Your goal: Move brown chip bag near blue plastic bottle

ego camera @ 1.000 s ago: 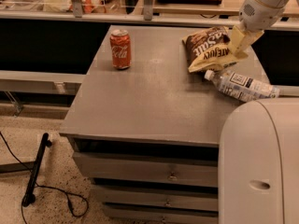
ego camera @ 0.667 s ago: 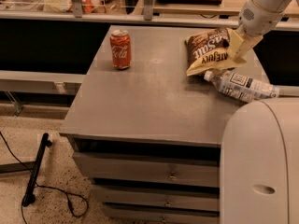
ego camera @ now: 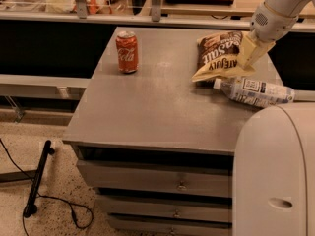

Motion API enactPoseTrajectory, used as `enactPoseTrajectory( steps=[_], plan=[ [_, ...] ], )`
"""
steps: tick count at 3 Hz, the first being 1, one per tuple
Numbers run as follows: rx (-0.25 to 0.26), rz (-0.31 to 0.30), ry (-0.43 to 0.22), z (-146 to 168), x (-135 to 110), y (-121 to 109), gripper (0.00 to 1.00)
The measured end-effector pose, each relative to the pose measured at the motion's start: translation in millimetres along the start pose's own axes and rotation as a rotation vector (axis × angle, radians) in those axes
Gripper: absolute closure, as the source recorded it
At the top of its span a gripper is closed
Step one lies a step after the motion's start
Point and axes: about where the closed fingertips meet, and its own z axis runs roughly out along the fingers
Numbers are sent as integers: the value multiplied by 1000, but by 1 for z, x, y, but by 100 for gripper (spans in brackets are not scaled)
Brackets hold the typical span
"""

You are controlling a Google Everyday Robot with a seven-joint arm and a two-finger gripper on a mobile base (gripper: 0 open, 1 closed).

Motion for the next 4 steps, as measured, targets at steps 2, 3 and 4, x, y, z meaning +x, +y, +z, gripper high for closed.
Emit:
enactPoseTrajectory(
  steps=[2, 3, 4],
  plan=[
    [-9, -9, -115, -34, 12, -10, 0],
    [-69, -44, -228, -52, 20, -13, 0],
    [-126, -71, -377, -75, 30, -20, 0]
  ],
)
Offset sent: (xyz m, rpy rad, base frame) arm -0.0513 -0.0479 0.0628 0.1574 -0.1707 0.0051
